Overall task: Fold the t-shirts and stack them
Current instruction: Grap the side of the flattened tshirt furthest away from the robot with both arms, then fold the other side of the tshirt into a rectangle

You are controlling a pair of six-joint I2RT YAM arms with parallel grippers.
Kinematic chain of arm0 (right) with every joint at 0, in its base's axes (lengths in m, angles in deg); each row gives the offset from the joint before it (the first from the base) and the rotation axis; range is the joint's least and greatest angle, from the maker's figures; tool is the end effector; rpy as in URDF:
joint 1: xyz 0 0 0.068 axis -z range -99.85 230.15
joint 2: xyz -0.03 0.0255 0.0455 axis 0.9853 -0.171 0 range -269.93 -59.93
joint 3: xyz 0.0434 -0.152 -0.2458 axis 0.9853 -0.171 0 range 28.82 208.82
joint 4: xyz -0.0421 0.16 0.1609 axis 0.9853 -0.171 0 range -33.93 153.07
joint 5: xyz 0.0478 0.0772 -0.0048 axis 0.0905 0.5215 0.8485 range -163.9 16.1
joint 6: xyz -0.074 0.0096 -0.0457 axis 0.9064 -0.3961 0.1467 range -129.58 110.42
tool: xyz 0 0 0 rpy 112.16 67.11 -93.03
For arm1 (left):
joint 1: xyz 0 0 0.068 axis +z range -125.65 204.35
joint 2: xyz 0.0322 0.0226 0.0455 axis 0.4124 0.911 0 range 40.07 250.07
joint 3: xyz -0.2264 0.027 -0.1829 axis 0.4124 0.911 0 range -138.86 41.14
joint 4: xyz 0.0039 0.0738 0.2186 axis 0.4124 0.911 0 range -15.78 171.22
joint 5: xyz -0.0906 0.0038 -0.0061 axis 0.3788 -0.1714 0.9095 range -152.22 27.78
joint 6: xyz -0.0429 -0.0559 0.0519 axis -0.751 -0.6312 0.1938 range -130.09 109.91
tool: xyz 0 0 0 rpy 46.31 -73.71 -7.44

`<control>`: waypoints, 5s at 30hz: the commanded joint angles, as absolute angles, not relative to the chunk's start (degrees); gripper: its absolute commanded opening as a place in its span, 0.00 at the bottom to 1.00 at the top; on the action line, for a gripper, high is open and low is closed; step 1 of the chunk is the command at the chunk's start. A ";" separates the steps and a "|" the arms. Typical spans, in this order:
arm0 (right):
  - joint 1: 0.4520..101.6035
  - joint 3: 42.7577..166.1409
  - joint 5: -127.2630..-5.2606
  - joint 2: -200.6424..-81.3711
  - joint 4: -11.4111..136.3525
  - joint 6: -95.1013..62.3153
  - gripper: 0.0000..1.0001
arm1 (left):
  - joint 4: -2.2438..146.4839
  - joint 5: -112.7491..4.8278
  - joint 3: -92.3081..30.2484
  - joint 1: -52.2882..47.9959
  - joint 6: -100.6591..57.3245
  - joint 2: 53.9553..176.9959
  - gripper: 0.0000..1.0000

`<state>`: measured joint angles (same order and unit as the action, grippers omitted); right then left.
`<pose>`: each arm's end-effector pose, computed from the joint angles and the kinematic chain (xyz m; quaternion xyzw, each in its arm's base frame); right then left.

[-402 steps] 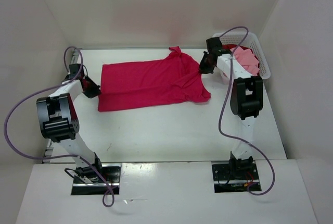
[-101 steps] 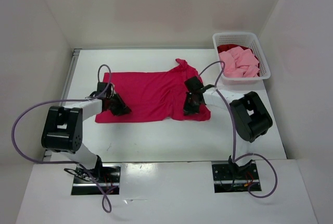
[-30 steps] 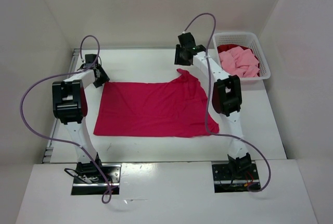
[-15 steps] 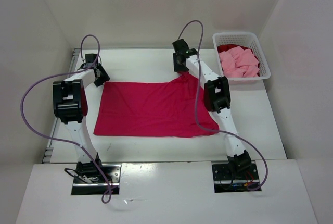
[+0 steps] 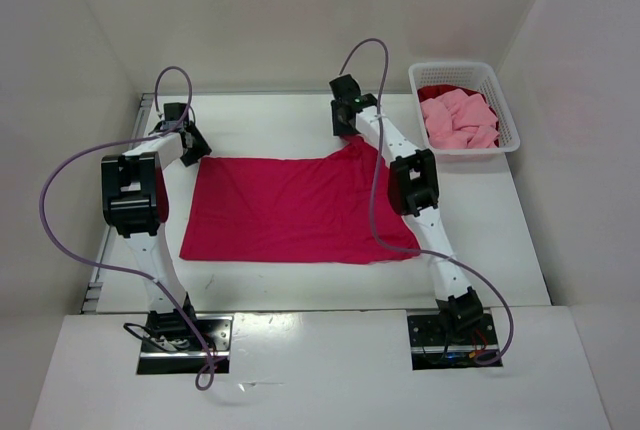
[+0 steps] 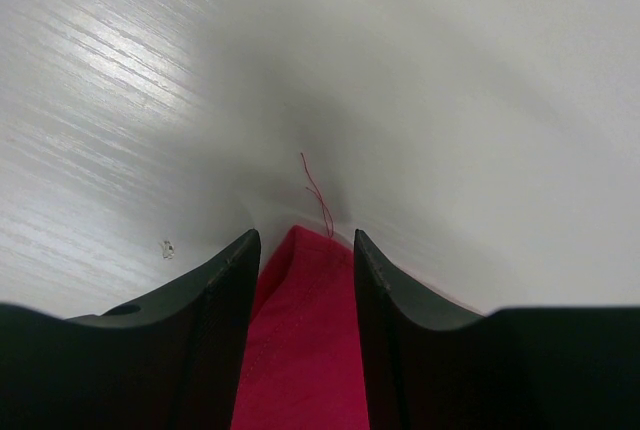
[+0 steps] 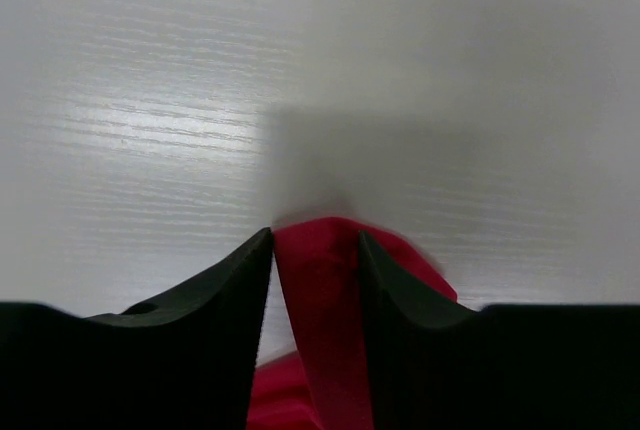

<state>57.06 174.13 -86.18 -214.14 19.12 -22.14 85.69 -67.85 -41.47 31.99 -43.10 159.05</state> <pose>0.5445 0.2144 0.1442 -0.0526 0.9416 0.0005 0.3326 0.4601 0.0694 0.1726 -0.3402 0.8678 -0.0342 0.3606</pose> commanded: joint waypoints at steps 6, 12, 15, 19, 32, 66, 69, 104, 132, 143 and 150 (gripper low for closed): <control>56.60 178.76 -87.35 -216.54 17.63 -22.67 0.22 | 83.36 -68.29 -41.30 31.91 -42.52 157.84 0.50; 56.60 183.58 -85.08 -215.76 17.10 -25.13 0.10 | 84.41 -67.76 -43.06 31.91 -41.99 158.99 0.50; 57.13 184.64 -81.66 -212.87 17.10 -26.62 0.07 | 84.42 -67.15 -43.68 31.91 -41.99 158.99 0.52; 58.45 184.65 -78.39 -210.66 16.58 -28.82 0.05 | 83.01 -65.22 -43.15 31.91 -41.46 160.03 0.52; 63.71 157.02 -74.17 -191.18 25.00 -35.50 0.03 | 83.01 -67.75 -42.62 31.91 -41.38 157.23 0.08; 67.15 74.79 -66.87 -126.20 27.82 -54.57 0.03 | 86.35 -68.55 -14.77 34.37 -43.84 121.73 0.00; 65.49 72.06 -65.47 -124.17 27.21 -58.87 0.05 | 87.66 -68.55 -12.13 34.37 -44.36 120.06 0.00; 59.58 88.93 -83.30 -148.96 36.35 -51.24 0.33 | 81.69 -53.44 -4.29 28.83 -52.28 123.03 0.39; 73.83 81.37 -76.03 -150.27 37.14 -50.89 0.05 | 78.71 -49.82 -3.51 48.95 -60.62 135.08 0.41; 73.83 87.61 -73.73 -144.93 33.82 -48.52 0.60 | 80.37 -46.39 -6.76 44.84 -59.75 123.49 0.41; 68.04 88.23 -73.55 -138.85 29.06 -47.72 0.37 | 84.67 -55.27 -5.79 33.24 -53.16 116.37 0.45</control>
